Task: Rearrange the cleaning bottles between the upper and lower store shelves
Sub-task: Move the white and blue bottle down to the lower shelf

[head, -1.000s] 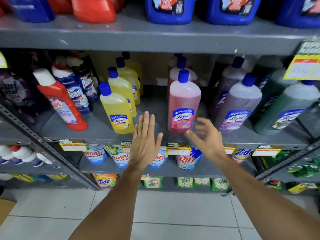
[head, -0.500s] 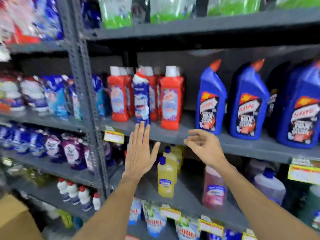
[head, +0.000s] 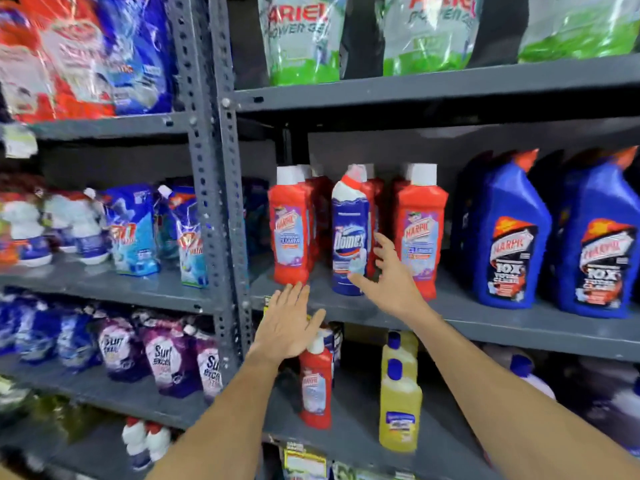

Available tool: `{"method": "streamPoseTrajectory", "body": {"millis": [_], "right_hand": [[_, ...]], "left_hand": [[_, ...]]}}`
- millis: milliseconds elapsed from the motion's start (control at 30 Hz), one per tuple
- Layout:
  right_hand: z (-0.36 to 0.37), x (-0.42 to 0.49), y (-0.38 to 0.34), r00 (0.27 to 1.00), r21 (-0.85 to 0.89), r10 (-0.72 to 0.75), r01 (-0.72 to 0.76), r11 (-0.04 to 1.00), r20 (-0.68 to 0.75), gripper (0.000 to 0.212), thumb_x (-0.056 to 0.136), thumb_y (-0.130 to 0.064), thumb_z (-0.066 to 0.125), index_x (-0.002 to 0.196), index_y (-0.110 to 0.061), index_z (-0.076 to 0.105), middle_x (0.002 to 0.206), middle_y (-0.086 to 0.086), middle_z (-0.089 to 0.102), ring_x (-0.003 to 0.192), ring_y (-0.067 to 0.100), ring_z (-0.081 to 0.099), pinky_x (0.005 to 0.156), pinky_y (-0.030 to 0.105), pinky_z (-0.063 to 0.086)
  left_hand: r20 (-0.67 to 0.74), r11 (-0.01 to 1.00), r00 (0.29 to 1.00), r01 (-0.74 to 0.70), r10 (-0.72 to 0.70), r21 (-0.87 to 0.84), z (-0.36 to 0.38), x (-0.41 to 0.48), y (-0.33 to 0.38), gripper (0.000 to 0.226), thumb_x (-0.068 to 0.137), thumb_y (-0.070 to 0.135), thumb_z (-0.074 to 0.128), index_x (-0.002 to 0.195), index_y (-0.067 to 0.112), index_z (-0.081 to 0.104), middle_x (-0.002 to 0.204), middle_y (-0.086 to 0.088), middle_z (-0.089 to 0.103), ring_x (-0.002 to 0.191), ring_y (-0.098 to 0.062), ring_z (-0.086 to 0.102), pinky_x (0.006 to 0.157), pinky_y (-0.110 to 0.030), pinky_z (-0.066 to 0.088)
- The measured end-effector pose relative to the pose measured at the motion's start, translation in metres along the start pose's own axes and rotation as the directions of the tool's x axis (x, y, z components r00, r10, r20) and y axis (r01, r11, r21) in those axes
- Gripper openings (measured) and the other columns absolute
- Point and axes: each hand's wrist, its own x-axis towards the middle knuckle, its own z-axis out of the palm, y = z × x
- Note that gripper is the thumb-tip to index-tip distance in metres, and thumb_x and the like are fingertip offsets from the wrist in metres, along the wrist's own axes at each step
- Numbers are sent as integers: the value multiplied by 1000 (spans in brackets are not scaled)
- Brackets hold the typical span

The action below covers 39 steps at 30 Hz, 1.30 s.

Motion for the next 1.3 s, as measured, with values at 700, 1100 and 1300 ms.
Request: {"method": "streamPoseTrajectory", "body": {"millis": [700,1100,1300], "right_hand": [[24,32,-11,968,14,44,-42,999,-245,73,81,-5,79,140,-17,39,132,2,62,115,12,61,94,32,53],[-22,-46,-28,989,190,59,-33,981,-135,70,76,-13,86,129,-26,43,121,-6,66,110,16,70,88,54,59],[-25,-92,5,996,125,81,-87,988,46,74,70,-22,90,127,-36,46,116,-14,70,106,10,71,90,48,59]], "left_hand": [[-93,997,994,-55,50,-50,12,11,-17,62,100,54,25,146,14,36,152,-6,39,142,-25,29,120,-45,12],[-155,990,985,54,-75,-134,13,-16,-8,77,101,50,30,155,4,-1,165,-14,-7,152,-27,-12,123,-43,-6],[-154,971,967,177,-202,-161,53,-67,10,85,96,55,23,153,-2,-5,163,-19,-9,152,-30,-9,123,-43,-1]]}}
